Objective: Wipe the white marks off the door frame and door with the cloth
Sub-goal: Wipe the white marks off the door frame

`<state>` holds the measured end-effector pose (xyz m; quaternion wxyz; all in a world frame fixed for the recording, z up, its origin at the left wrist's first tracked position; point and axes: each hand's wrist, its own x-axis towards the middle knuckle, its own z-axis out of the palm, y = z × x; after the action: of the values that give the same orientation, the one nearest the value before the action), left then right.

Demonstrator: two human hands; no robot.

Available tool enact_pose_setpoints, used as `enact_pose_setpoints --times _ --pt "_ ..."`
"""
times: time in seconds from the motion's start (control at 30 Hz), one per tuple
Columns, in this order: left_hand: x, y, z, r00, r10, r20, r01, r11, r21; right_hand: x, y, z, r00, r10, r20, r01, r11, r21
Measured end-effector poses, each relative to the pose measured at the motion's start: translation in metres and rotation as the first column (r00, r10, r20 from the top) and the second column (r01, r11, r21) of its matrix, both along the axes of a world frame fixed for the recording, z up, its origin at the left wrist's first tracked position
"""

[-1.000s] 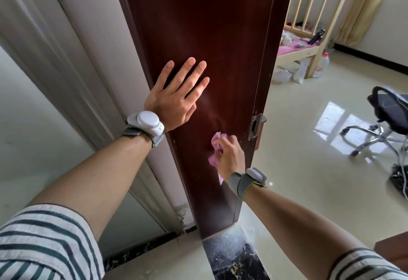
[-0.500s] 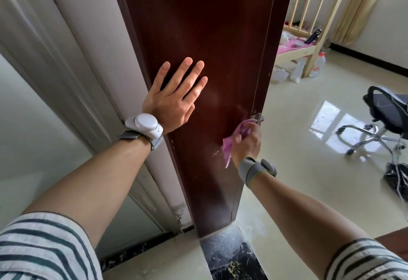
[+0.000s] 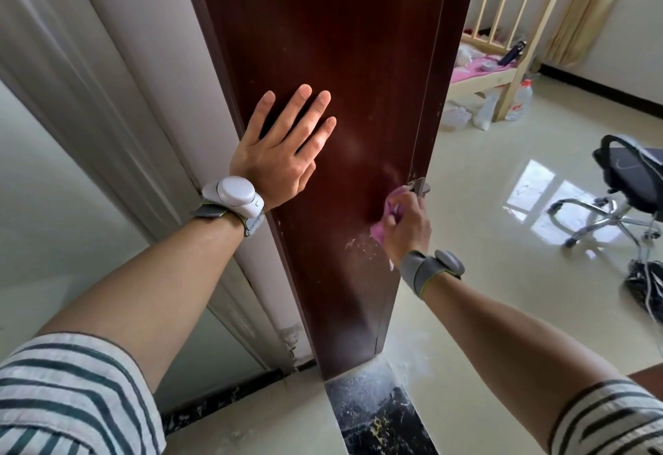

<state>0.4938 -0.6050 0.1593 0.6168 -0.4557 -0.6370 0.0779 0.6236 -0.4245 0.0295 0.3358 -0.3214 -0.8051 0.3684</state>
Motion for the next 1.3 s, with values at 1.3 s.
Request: enact_pose_setpoints --times 1.3 --pt "0.008 0.002 -0.014 0.996 0.067 0.058 -0.069 0.997 0.029 -0.002 -0.044 -0.065 0.951 0.141 0.274 -0.081 0.972 -0.219"
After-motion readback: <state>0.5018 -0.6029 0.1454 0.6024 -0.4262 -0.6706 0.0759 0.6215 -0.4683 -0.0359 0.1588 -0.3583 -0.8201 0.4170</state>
